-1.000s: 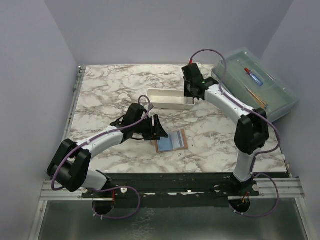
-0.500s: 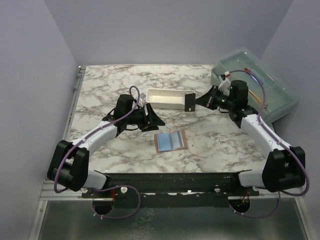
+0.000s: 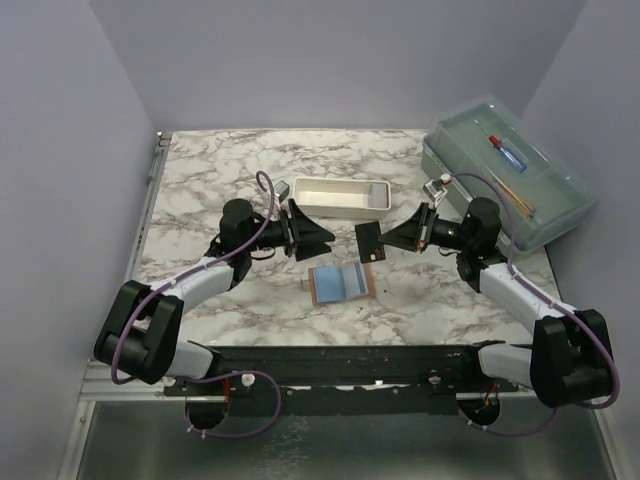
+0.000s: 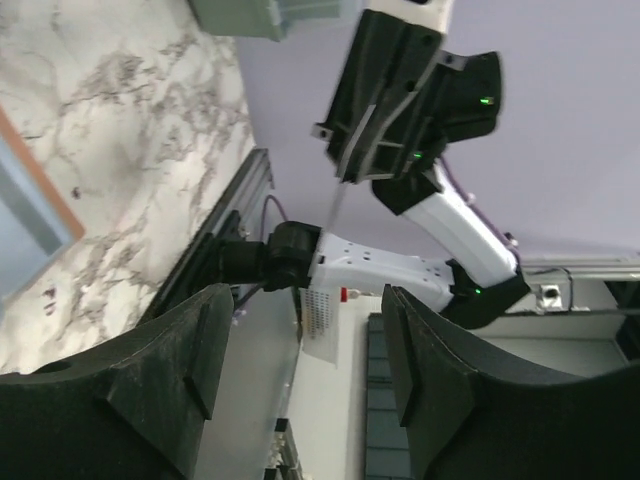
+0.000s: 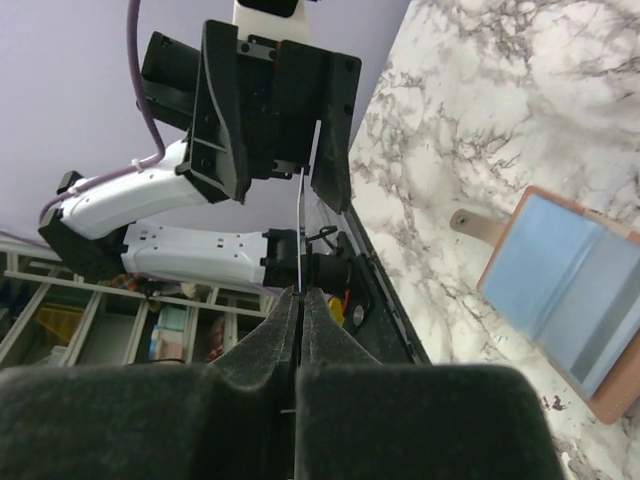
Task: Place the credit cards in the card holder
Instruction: Insert the credit card into the card holder.
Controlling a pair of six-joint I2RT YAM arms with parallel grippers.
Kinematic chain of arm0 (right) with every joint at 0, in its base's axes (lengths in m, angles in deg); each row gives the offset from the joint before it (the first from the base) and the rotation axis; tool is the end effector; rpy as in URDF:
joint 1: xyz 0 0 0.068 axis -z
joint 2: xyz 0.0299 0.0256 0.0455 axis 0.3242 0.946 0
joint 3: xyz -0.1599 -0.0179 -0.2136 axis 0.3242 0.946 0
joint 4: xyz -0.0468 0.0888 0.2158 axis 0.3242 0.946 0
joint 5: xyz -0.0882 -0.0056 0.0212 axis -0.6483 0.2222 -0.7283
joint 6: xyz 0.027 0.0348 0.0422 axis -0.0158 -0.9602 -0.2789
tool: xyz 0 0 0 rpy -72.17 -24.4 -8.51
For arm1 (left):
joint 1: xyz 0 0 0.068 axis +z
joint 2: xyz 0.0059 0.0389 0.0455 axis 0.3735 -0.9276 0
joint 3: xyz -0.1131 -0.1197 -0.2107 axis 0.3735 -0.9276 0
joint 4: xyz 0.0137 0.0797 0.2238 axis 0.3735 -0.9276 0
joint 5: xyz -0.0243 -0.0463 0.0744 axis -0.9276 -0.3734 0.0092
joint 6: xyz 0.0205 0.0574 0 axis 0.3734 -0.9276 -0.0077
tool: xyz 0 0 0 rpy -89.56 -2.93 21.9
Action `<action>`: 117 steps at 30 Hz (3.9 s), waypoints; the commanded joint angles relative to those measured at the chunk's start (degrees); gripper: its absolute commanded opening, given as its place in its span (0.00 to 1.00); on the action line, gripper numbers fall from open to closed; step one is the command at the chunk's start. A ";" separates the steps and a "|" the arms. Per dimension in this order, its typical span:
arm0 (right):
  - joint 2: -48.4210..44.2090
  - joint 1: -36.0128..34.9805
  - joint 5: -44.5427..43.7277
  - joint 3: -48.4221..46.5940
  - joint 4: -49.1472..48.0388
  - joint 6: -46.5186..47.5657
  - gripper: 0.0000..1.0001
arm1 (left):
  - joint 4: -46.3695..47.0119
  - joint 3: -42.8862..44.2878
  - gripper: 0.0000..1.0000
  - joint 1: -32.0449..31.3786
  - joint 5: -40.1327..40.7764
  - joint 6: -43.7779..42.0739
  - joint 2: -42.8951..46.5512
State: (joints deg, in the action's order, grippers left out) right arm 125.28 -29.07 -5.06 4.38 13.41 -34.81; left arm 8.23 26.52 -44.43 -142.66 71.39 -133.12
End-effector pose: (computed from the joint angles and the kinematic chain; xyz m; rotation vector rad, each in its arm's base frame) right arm 0.2271 0.0813 0.2635 -0.1206 1.9613 1.7233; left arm 0.2364 -0.1374 0.2465 -0.1134 2.1459 -1.9218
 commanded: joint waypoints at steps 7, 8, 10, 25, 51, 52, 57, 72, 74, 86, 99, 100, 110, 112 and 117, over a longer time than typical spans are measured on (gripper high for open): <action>1.89 0.05 4.00 4.69 -16.21 -9.40 0.00 | 29.15 -2.39 0.66 -7.31 -0.84 13.64 -5.39; 1.99 0.05 3.85 4.79 -16.47 -9.64 0.00 | 29.55 -2.39 0.64 -8.01 -0.19 13.71 -6.07; 1.97 0.05 3.66 4.96 -16.86 -9.89 0.00 | 30.14 -2.86 0.61 -8.43 1.21 13.94 -7.17; 1.45 0.00 2.95 7.13 -18.05 -10.97 0.00 | 34.47 -0.43 0.44 -10.65 4.51 13.52 -13.50; 5.13 -2.88 -10.95 -0.35 25.56 20.77 0.52 | 3.57 -10.79 0.00 0.01 -4.10 -6.54 -9.30; 6.37 -3.45 -10.89 -0.47 25.32 21.08 0.50 | -0.86 -10.39 0.00 0.00 -3.42 -9.98 -8.22; 12.40 -7.96 -14.40 -2.29 24.24 21.64 0.33 | -6.82 -10.05 0.00 -0.06 -2.16 -13.61 -10.62; 23.21 -11.33 -27.97 -4.50 22.64 22.40 0.00 | -11.21 -3.91 0.00 -6.03 11.71 -19.38 -15.15; 24.02 -11.29 -28.85 -4.57 22.65 22.57 0.00 | -11.21 -3.74 0.00 -6.15 11.75 -19.55 -16.11; 25.82 -11.29 -32.04 -4.70 24.41 23.36 0.00 | -12.27 -2.77 0.00 -6.21 10.63 -20.58 -19.10; 25.99 -11.29 -31.36 -4.82 24.28 23.91 0.00 | -14.18 -2.47 0.00 -7.00 12.01 -22.35 -14.17; 25.94 -11.28 -31.26 -4.77 24.29 23.92 0.00 | -14.20 -2.24 0.00 -6.95 11.58 -22.14 -14.11; 26.07 -11.31 -31.25 -4.63 24.29 23.97 0.00 | -13.94 -0.66 0.00 -7.38 10.03 -22.11 -16.99; 25.97 -11.29 -31.24 -4.78 24.41 23.99 0.00 | -13.94 -0.59 0.00 -7.38 9.87 -21.44 -18.03; 26.08 -11.29 -31.29 -5.02 24.77 24.33 0.00 | -13.94 -1.27 0.00 -7.43 10.68 -19.48 -19.44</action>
State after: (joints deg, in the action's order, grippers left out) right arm 149.98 -40.28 -34.59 0.42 36.53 -12.05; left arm -5.21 25.02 -51.49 -131.76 50.78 -151.22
